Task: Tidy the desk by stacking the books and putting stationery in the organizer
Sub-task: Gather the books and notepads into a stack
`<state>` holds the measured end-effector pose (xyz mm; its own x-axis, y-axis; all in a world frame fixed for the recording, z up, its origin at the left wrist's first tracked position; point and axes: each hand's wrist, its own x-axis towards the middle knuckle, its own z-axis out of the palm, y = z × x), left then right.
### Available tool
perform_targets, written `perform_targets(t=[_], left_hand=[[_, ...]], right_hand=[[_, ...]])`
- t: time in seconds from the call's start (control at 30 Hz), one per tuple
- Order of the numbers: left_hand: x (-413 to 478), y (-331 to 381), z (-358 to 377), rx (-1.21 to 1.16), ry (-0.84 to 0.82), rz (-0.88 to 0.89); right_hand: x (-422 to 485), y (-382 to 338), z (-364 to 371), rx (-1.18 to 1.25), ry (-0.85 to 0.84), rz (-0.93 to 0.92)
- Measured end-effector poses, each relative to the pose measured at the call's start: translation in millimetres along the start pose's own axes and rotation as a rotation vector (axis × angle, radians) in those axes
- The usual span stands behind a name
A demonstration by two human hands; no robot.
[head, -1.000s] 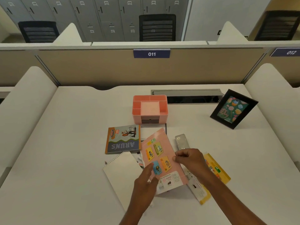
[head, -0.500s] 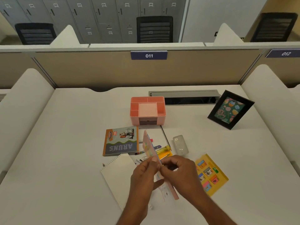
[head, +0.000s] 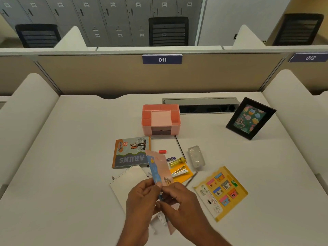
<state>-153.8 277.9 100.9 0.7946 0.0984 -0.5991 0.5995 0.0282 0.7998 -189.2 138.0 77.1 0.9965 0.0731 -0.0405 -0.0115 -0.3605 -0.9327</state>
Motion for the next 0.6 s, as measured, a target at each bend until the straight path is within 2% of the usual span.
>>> perform_targets(t=[0.1, 0.17, 0.23, 0.33, 0.37, 0.43, 0.5, 0.6], left_hand=[[2, -5, -5, 0.038, -0.001, 0.011], [5, -10, -9, 0.067, -0.004, 0.026], [10, -13, -12, 0.054, -0.015, 0.014], [18, -16, -12, 0.006, -0.063, 0.000], [22, -17, -12, 0.000, -0.076, -0.002], [33, -25, -10, -0.003, -0.084, -0.010], [48, -35, -7, 0.001, -0.073, -0.031], [67, -52, 0, 0.018, -0.043, -0.060]], right_hand=[[-6, 9, 0, 0.012, -0.107, 0.005], [-6, 15, -3, 0.042, -0.104, 0.026], [-2, 25, -11, -0.020, 0.034, 0.103], [5, 57, -33, -0.193, 0.249, 0.369], [5, 68, -41, -0.142, 0.230, 0.492], [4, 91, -54, 0.131, 0.185, 0.652], [3, 105, -62, 0.302, 0.148, 0.678], [2, 114, -63, 0.329, 0.176, 0.664]])
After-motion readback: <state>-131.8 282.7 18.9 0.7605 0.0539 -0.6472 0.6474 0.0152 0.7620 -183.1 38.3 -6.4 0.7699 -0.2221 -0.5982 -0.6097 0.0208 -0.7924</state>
